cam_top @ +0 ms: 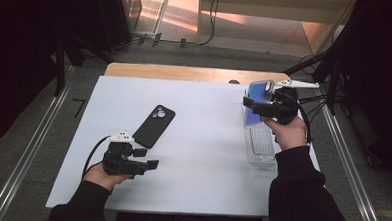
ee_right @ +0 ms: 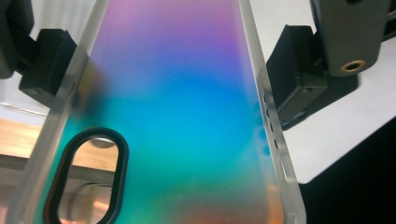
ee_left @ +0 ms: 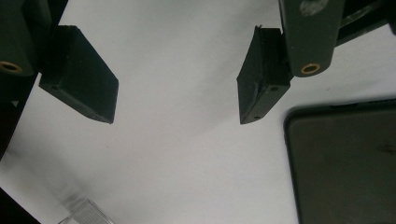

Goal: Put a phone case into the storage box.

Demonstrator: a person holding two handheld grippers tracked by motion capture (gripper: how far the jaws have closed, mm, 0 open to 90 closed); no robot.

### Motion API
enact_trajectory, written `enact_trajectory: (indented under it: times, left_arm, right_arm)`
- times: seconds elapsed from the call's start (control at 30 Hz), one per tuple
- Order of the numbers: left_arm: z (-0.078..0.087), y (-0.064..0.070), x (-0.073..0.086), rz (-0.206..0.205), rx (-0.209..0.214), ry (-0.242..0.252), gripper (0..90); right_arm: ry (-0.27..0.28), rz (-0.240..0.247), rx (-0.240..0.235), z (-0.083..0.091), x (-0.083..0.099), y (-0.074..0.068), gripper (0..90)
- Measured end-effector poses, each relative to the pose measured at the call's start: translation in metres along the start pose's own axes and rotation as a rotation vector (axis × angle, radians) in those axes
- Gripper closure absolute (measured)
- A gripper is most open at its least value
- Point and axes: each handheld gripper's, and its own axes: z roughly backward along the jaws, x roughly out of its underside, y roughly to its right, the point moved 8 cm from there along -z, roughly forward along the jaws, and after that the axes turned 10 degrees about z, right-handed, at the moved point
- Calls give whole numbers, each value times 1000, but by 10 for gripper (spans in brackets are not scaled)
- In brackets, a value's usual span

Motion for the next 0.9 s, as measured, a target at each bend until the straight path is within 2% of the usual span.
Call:
enact_trajectory:
  times: [0.23,0.47,0.67,0.9]
  left_arm:
    - [-1,-1,-1,3,0,1,294]
    - [-2,-1,-2,4,0,1,294]
    - [-4,2,0,-5,3,-2,294]
    - [-5,2,1,-3,-1,-8,294]
  right_arm:
    - [4,-39,88,-5,2,25,159]
    - [11,-79,146,-13,4,42,159]
    - [14,-105,175,-20,3,56,159]
    - [7,-130,185,-42,0,68,159]
